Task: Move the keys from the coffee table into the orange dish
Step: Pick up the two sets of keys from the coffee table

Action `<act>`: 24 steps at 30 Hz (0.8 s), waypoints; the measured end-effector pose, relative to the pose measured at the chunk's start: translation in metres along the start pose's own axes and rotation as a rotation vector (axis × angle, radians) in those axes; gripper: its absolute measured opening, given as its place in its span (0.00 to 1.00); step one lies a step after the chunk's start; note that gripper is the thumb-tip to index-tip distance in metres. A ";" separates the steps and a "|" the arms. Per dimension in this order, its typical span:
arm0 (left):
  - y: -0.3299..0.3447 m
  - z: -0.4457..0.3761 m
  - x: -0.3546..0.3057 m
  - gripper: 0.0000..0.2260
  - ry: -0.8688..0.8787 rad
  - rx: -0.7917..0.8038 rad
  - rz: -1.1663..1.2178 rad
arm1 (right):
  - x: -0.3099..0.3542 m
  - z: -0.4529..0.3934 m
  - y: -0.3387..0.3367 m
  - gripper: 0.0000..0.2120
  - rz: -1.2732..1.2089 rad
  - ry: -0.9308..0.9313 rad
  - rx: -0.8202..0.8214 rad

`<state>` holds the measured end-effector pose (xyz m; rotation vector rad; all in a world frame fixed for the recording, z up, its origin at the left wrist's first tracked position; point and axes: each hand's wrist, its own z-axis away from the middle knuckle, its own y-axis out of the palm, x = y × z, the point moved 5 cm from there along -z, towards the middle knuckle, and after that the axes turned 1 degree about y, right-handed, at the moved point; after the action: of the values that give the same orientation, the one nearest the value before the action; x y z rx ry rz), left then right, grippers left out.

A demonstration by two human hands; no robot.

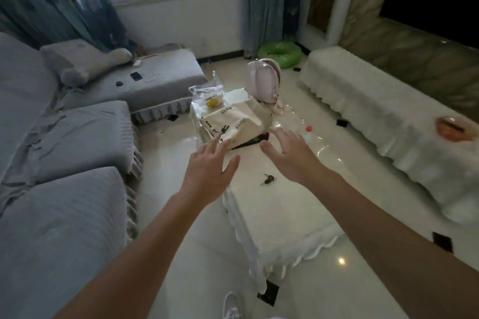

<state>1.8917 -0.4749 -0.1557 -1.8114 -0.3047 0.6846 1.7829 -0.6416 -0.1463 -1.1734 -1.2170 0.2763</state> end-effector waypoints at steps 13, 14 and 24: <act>0.059 -0.127 -0.021 0.26 0.241 0.147 0.085 | -0.057 -0.046 -0.018 0.31 0.076 0.257 -0.104; 0.064 -0.134 -0.026 0.26 0.253 0.159 0.084 | -0.065 -0.049 -0.019 0.31 0.077 0.269 -0.109; 0.096 -0.211 -0.042 0.26 0.282 0.203 -0.021 | -0.143 -0.116 -0.011 0.34 -0.039 0.335 -0.094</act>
<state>1.9708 -0.6941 -0.1874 -1.6812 -0.0627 0.4214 1.8187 -0.8122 -0.2068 -1.2197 -0.9647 -0.0092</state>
